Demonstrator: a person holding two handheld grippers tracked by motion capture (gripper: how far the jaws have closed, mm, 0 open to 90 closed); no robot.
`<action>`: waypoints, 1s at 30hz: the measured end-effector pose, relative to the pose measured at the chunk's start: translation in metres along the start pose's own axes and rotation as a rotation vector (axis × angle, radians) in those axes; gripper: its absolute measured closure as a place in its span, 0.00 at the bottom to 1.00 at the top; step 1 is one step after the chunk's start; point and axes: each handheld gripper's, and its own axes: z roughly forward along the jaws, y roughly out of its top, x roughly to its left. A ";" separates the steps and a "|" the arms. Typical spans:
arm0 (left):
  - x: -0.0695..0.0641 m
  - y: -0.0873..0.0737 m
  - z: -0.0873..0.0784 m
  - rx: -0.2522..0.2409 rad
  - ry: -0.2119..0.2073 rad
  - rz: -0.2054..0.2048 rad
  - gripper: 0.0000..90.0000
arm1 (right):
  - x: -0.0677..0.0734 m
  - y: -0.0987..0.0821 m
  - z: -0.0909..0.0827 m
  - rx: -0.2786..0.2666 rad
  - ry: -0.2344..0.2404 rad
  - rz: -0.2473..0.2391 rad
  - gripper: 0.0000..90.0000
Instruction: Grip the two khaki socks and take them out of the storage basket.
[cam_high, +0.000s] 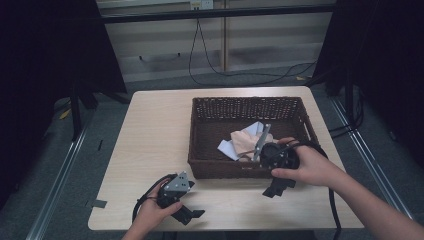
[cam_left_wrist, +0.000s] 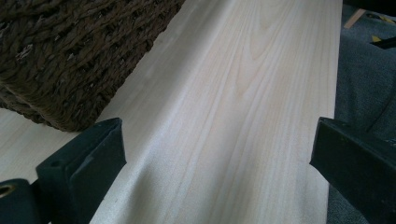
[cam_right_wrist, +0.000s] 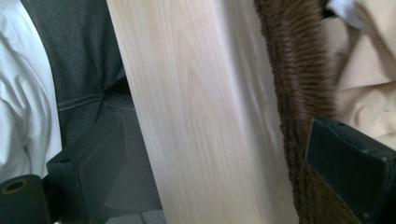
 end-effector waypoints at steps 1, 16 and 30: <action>0.000 0.000 0.000 -0.004 -0.002 -0.001 0.03 | -0.002 0.001 -0.003 -0.002 0.003 0.007 0.06; 0.001 -0.001 -0.001 -0.006 0.000 0.000 0.03 | -0.056 0.017 -0.033 -0.017 -0.032 0.123 0.06; 0.002 -0.001 -0.002 -0.012 -0.003 0.007 0.03 | -0.108 0.033 -0.001 0.039 -0.100 0.276 0.05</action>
